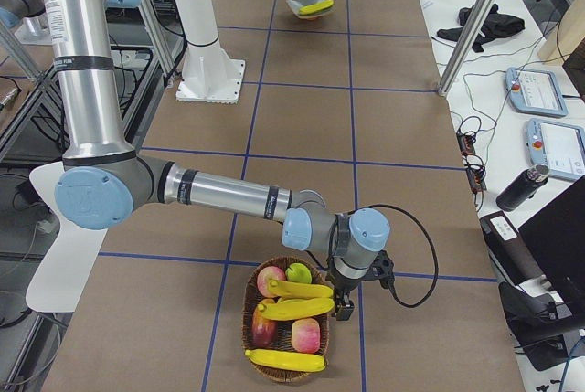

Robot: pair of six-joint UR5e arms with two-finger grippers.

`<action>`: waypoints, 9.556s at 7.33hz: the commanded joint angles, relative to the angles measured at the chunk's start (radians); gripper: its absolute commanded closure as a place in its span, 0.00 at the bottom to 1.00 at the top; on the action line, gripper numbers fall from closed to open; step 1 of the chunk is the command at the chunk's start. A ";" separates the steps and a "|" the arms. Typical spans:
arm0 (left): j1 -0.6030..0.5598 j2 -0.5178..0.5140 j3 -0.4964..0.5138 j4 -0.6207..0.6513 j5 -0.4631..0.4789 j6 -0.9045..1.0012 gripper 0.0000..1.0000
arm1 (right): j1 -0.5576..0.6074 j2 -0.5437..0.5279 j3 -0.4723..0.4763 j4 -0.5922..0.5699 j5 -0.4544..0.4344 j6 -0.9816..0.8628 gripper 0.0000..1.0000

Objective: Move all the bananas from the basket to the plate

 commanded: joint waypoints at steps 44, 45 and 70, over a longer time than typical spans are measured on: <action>0.286 -0.393 0.026 -0.132 -0.002 -0.265 0.00 | -0.390 0.537 0.265 0.032 0.426 1.062 1.00; 0.323 -0.422 0.026 -0.161 -0.002 -0.327 0.00 | -0.444 0.563 0.294 0.031 0.434 1.166 1.00; 0.670 -0.604 0.140 -0.602 0.228 -0.896 1.00 | -0.578 0.567 0.420 0.035 0.509 1.381 0.15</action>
